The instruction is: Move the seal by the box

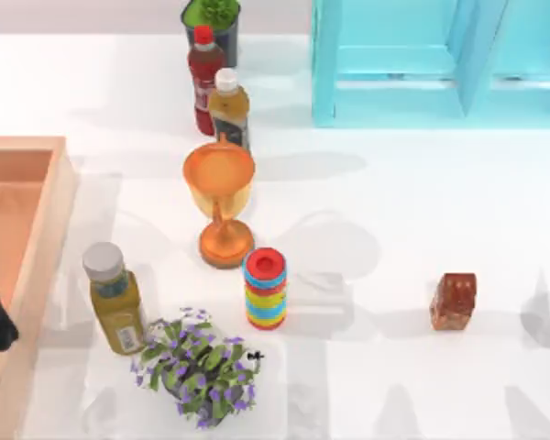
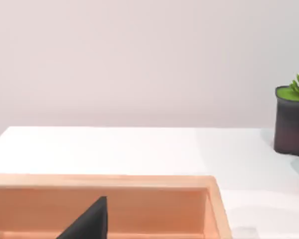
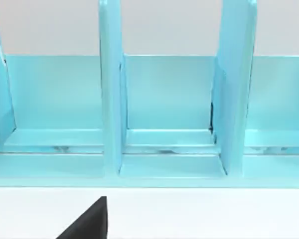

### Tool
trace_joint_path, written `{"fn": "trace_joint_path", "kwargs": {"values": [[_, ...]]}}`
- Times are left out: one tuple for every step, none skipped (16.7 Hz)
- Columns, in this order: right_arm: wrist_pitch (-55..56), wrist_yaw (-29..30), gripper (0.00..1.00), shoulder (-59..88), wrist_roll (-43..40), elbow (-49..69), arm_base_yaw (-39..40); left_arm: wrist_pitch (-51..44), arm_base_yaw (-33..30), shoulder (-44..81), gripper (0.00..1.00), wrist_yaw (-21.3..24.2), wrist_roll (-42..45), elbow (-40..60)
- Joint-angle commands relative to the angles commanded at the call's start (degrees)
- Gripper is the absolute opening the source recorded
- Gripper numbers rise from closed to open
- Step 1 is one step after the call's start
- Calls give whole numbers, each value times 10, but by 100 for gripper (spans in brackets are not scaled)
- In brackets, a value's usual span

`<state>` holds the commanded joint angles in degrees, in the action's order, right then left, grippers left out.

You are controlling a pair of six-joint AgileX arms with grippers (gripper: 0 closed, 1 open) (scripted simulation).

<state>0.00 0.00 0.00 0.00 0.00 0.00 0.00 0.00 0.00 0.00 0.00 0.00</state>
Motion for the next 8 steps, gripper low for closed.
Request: {"fn": "trace_joint_path", "kwargs": {"values": [[0, 0, 100, 0, 0, 0, 0, 0, 0, 0, 100, 0, 0, 0], [0, 0, 100, 0, 0, 0, 0, 0, 0, 0, 100, 0, 0, 0], [0, 0, 100, 0, 0, 0, 0, -2, -2, 5, 100, 0, -2, 5], [0, 0, 100, 0, 0, 0, 0, -5, -7, 14, 100, 0, -6, 14], [0, 0, 100, 0, 0, 0, 0, -12, -15, 29, 100, 0, -13, 29], [0, 0, 100, 0, 0, 0, 0, -21, -26, 52, 100, -1, -23, 51], [0, 0, 100, 0, 0, 0, 0, -32, -39, 79, 100, -1, -34, 77], [0, 0, 100, 0, 0, 0, 0, -45, -54, 111, 100, -1, -47, 107]]}}
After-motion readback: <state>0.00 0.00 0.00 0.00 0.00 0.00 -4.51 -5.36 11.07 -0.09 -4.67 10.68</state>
